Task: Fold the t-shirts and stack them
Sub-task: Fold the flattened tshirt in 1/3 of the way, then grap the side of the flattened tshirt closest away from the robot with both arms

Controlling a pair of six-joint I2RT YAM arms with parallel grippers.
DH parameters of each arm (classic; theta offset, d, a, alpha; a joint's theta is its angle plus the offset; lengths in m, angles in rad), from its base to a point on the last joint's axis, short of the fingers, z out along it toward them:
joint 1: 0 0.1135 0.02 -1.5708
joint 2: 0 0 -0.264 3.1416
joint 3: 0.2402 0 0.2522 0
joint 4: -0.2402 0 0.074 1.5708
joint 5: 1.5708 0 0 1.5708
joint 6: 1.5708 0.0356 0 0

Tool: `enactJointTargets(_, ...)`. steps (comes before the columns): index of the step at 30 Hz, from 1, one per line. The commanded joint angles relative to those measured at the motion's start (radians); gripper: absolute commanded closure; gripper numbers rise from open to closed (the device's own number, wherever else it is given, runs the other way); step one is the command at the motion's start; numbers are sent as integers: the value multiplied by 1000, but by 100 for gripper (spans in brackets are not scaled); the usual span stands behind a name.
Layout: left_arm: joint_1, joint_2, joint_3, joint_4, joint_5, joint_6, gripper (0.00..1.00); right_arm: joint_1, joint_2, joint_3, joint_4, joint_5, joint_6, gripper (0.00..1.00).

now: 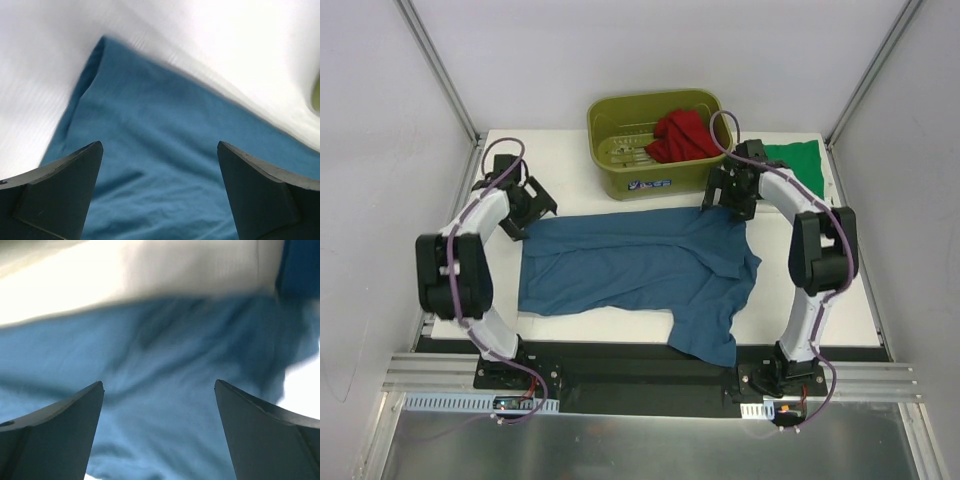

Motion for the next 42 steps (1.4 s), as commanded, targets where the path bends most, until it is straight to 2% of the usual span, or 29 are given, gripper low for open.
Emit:
enactJointTargets(1, 14, -253, -105, -59, -115, 0, 1, 32, -286, -86, 8, 47, -31, 3)
enactJointTargets(6, 14, -526, -367, -118, -161, -83, 1, 50, -569, -330, 28, 141, -7, 3)
enactJointTargets(11, 13, -826, -638, -163, -160, -139, 1, 73, -766, -553, 80, 69, 16, 3)
enactJointTargets(14, 13, -989, -706, -227, -166, -190, 4, 78, -852, -636, 72, 75, 31, 3)
enactJointTargets(17, 13, -1103, -746, -229, -160, -221, 13, 79, -915, -677, 68, 89, 39, 3)
enactJointTargets(21, 13, -1099, -757, -227, -186, -239, 18, 78, -943, -691, 49, 92, 38, 3)
enactJointTargets(25, 14, -989, -749, -227, -160, -242, 21, 79, -963, -700, 42, 101, 35, 3)
enactJointTargets(32, 14, -892, -766, -229, -285, -270, 29, 79, -947, -700, 32, 112, 28, 3)
enactJointTargets(34, 14, -881, -768, -227, -302, -281, 42, 79, -946, -700, 31, 112, 28, 3)
enactJointTargets(42, 13, -899, -778, -226, -335, -299, 79, 79, -943, -702, 10, 139, 31, 3)
